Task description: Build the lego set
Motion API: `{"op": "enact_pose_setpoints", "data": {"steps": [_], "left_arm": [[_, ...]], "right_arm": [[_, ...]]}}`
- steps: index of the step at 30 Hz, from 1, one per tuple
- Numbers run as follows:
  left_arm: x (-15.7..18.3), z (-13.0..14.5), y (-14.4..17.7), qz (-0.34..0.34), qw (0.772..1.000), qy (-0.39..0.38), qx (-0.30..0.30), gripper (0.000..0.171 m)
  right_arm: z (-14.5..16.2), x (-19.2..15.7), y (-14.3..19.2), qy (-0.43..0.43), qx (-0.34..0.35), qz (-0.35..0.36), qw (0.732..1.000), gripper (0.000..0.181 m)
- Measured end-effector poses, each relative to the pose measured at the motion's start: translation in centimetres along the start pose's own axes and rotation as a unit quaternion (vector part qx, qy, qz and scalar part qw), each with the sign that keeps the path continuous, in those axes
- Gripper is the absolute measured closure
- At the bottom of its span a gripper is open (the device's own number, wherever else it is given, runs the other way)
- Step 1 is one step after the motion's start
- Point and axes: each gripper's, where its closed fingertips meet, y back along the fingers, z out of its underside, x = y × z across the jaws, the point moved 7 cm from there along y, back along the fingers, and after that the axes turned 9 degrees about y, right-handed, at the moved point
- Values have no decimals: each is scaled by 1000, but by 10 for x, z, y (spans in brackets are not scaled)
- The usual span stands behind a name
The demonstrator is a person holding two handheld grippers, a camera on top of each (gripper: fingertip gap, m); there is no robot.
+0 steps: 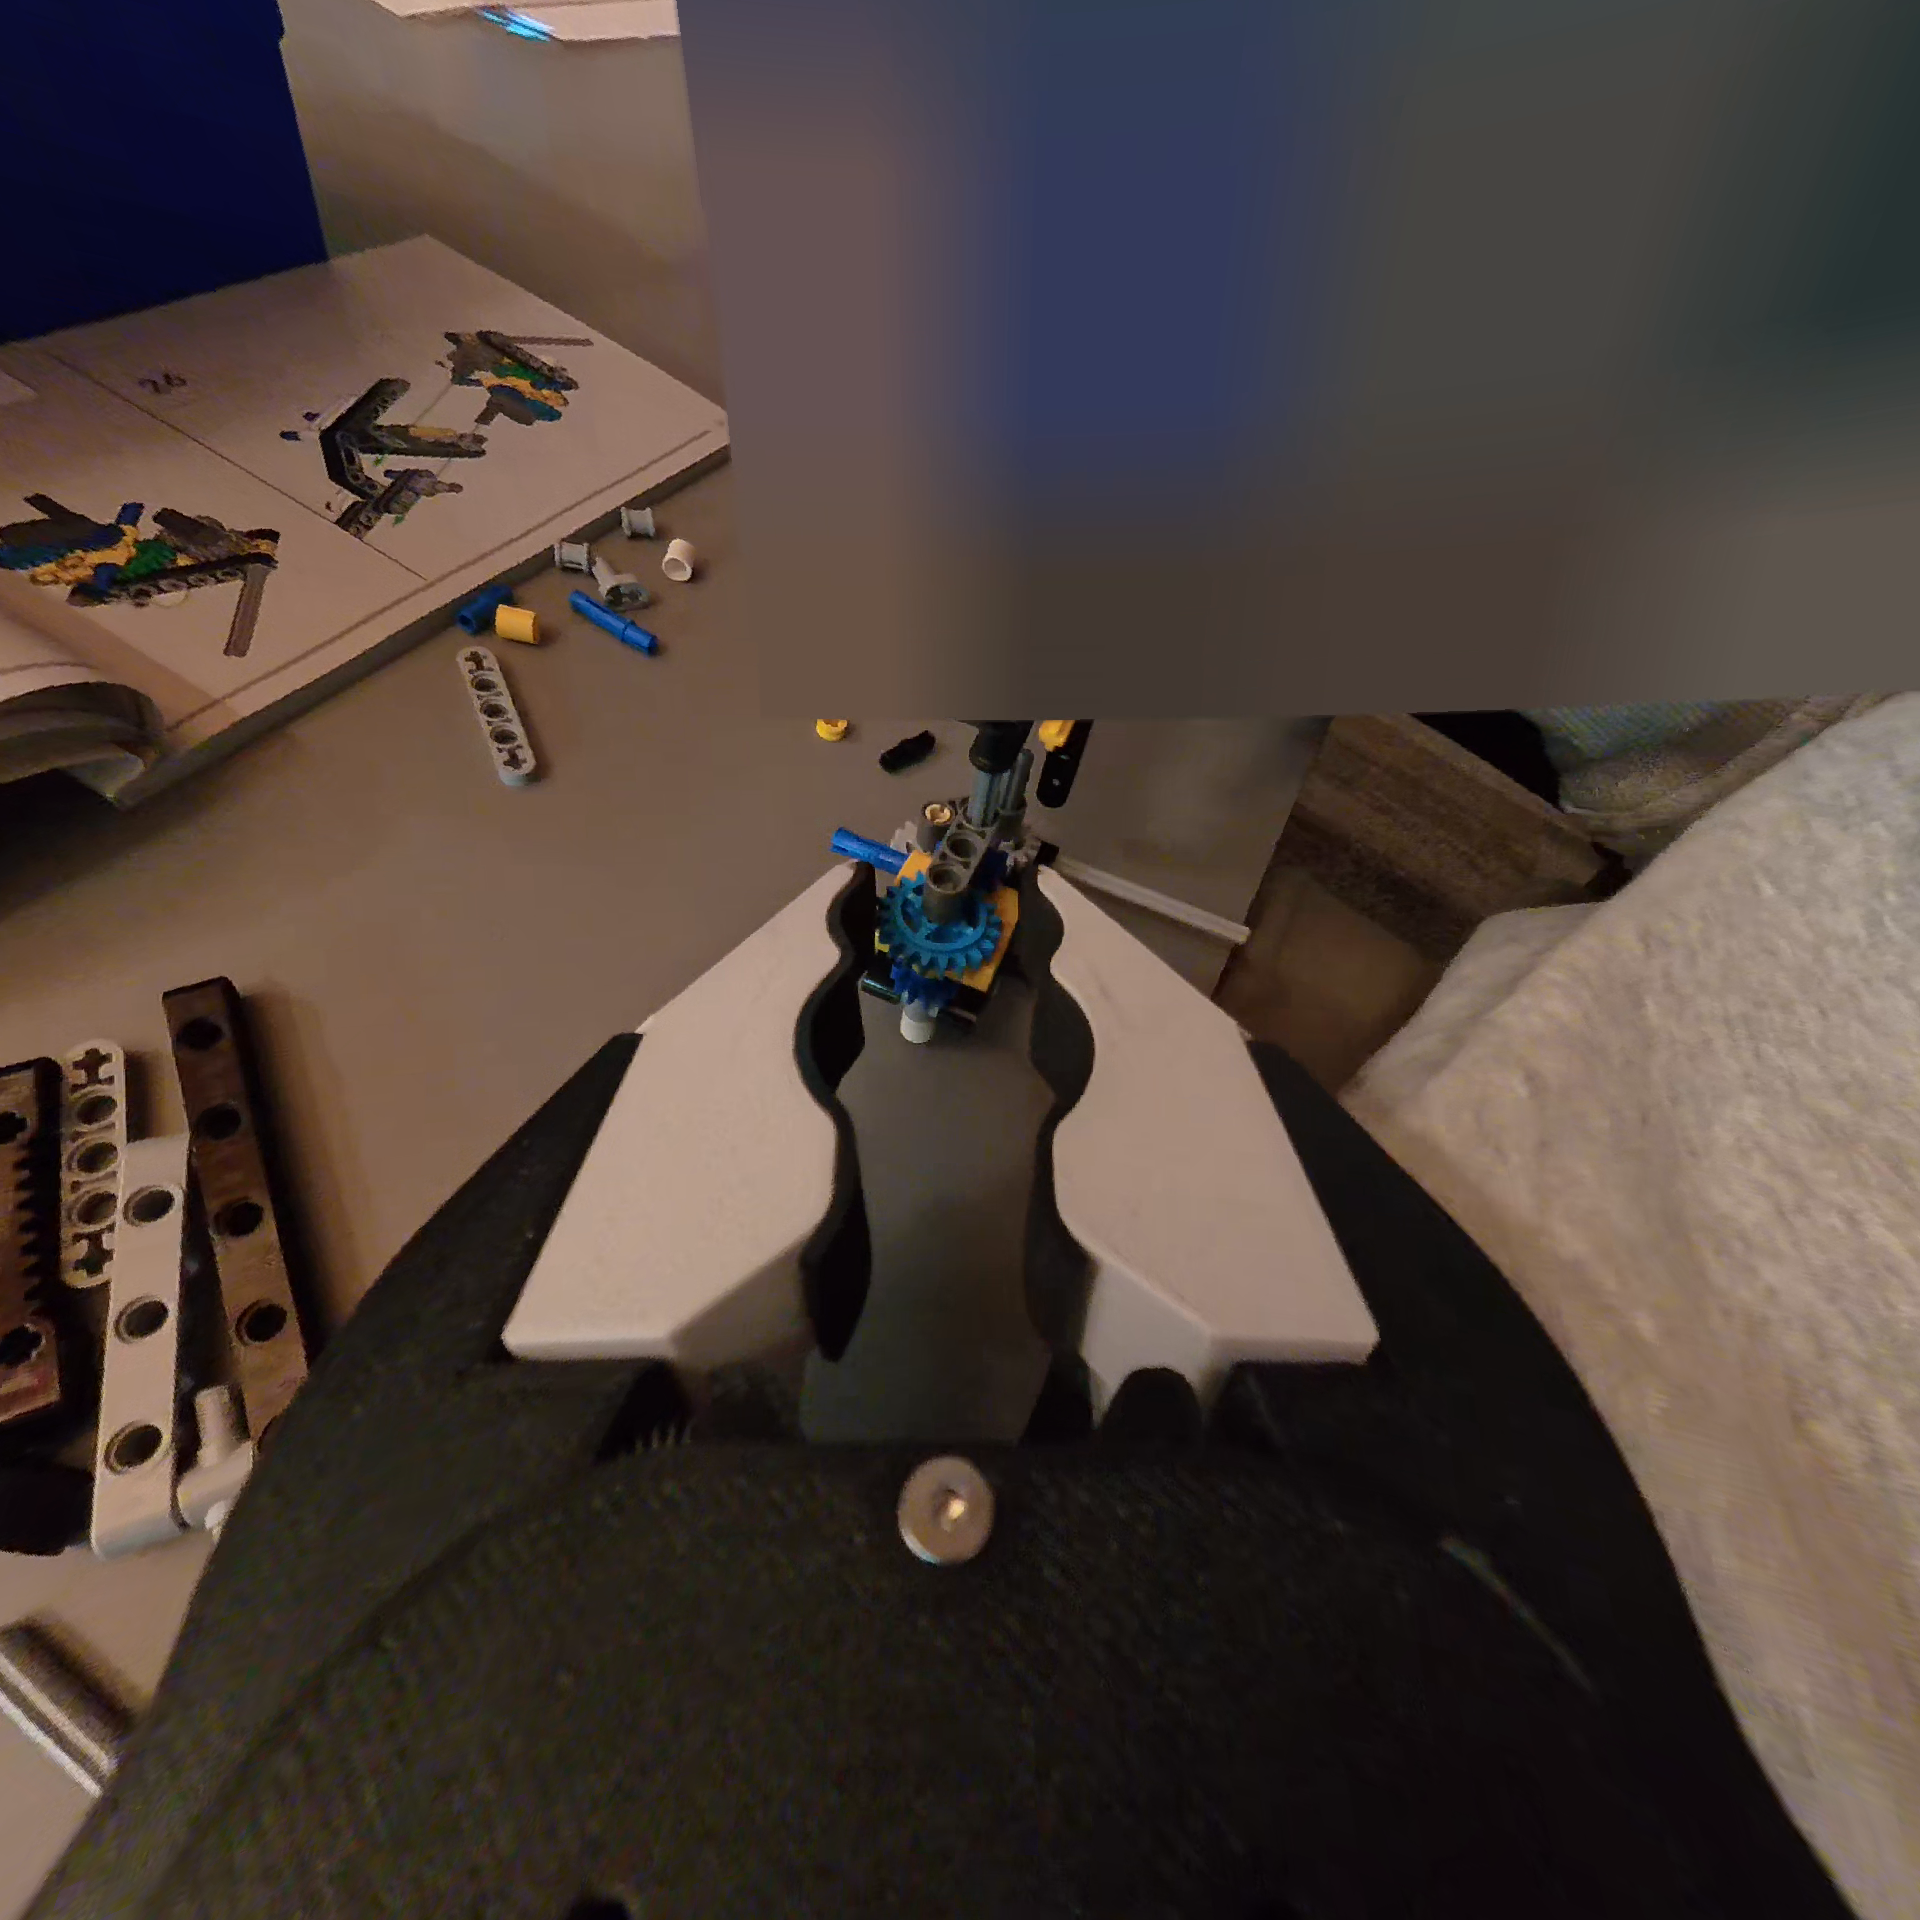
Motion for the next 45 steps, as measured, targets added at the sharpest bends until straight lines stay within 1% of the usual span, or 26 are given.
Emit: {"op": "enact_pose_setpoints", "data": {"steps": [4,9,20,23,26,28,30,36,45], "left_arm": [[1,1,0,-9,1000,-9,6,145],[2,2,-1,-11,1000,-13,3,146],[3,3,0,-15,1000,-24,9,147],[3,4,0,-13,1000,-24,8,147],[3,3,0,-8,1000,-16,6,147],[2,3,0,-6,1000,-11,7,147],[2,3,1,-5,1000,-9,7,147],[2,3,0,-7,1000,-12,7,147],[-1,2,0,9,1000,13,0,147]], "right_arm": [[1,0,3,1,-8,15,1000,143],[3,-4,7,11,-17,32,999,144],[2,-9,8,83,-57,83,992,141],[-2,-7,13,81,-41,98,991,139],[-10,-4,22,69,4,109,992,139],[-16,-5,28,69,39,116,990,140],[-20,-7,32,75,61,117,988,140],[-17,-16,25,96,43,115,988,144],[-12,-11,22,47,64,111,991,165]]}}
